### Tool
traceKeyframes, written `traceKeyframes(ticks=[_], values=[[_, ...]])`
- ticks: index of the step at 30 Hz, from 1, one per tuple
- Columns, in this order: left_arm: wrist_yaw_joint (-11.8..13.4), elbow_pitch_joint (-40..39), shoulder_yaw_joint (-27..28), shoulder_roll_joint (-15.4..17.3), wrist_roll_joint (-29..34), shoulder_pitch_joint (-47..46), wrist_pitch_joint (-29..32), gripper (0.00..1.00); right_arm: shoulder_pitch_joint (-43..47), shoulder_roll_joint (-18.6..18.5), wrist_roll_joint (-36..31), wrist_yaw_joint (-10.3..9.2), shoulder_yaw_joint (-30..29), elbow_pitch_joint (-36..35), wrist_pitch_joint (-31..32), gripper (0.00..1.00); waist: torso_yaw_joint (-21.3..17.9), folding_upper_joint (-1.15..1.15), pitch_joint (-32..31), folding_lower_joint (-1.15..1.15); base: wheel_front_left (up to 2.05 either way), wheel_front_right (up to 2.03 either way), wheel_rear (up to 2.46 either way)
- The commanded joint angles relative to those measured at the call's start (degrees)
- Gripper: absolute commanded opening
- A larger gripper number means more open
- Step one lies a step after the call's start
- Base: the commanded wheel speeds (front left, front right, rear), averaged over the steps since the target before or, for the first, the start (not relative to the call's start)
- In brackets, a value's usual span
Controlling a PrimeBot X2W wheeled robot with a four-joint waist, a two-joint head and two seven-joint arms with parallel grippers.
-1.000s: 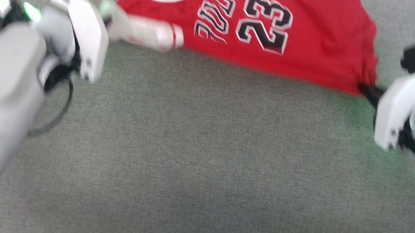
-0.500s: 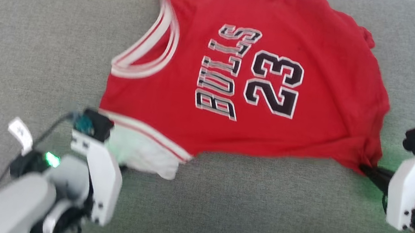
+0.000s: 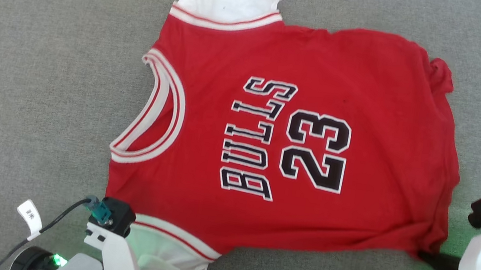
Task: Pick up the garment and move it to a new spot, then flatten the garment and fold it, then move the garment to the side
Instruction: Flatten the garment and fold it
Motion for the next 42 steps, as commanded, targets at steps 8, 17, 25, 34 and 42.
traceKeyframes(ticks=[8,17,25,34,42], values=[[2.5,-4.8,3.3,4.4,0.9,-2.4,1.1,0.00,6.3,4.0,-0.8,-0.31,-4.6,-4.7,4.6,0.00,-0.4,0.00,0.9,0.00,0.00,0.00,0.00],[-1.6,-6.4,9.3,8.7,5.6,-15.4,0.3,0.00,-0.9,6.5,-6.2,-0.30,-8.7,-10.3,1.2,0.00,-1.6,0.00,2.8,0.00,0.00,0.00,0.00],[-9.7,5.7,8.8,2.9,8.3,-29.4,-0.8,0.00,-13.9,7.7,-11.5,-0.30,-6.7,-5.0,-4.6,0.00,-2.7,0.00,5.3,0.00,0.00,0.00,0.00],[-16.1,25.7,5.9,-4.9,7.9,-36.9,-1.2,0.00,-25.2,9.2,-14.8,-0.30,-0.6,8.2,-12.6,0.00,-3.7,0.00,7.1,0.00,0.00,0.00,0.00],[-19.9,41.6,3.6,-10.5,5.7,-38.3,-0.2,0.00,-31.0,9.1,-14.4,-0.30,7.1,19.3,-15.9,0.16,-4.1,0.00,6.6,0.00,0.00,0.00,0.00]])
